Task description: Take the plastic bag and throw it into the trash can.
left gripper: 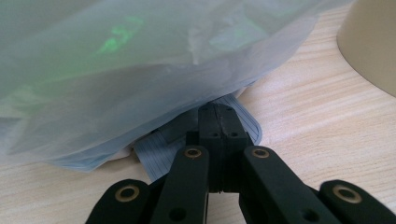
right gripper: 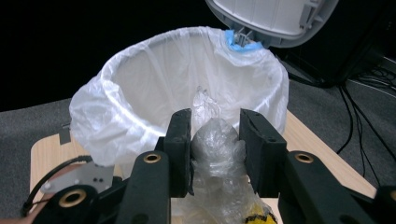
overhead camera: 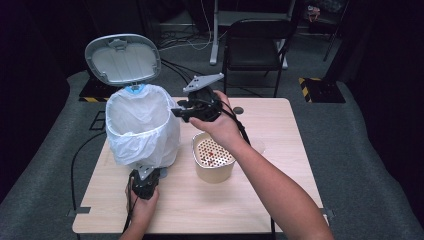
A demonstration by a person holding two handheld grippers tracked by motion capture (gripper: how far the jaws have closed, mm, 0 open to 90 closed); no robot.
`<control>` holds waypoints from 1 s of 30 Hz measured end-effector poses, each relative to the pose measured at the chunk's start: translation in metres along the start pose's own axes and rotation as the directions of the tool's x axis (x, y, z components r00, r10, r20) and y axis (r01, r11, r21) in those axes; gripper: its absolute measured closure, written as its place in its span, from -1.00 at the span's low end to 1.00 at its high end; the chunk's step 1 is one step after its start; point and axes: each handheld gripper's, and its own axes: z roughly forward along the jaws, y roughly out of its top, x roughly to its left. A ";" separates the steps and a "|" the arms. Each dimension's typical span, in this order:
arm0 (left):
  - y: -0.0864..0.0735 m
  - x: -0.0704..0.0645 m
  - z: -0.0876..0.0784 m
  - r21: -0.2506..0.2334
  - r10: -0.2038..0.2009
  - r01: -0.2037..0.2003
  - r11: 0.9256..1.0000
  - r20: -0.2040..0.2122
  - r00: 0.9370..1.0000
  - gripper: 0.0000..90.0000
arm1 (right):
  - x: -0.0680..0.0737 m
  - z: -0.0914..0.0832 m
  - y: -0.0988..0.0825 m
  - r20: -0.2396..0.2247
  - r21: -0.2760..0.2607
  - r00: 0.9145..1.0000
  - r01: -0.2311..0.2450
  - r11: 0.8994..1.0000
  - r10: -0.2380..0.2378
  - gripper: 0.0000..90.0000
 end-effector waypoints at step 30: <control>0.000 -0.002 -0.001 0.011 -0.035 0.035 0.999 0.004 0.999 1.00 | 0.015 0.063 0.030 -0.056 -0.005 0.998 -0.001 1.000 0.001 0.44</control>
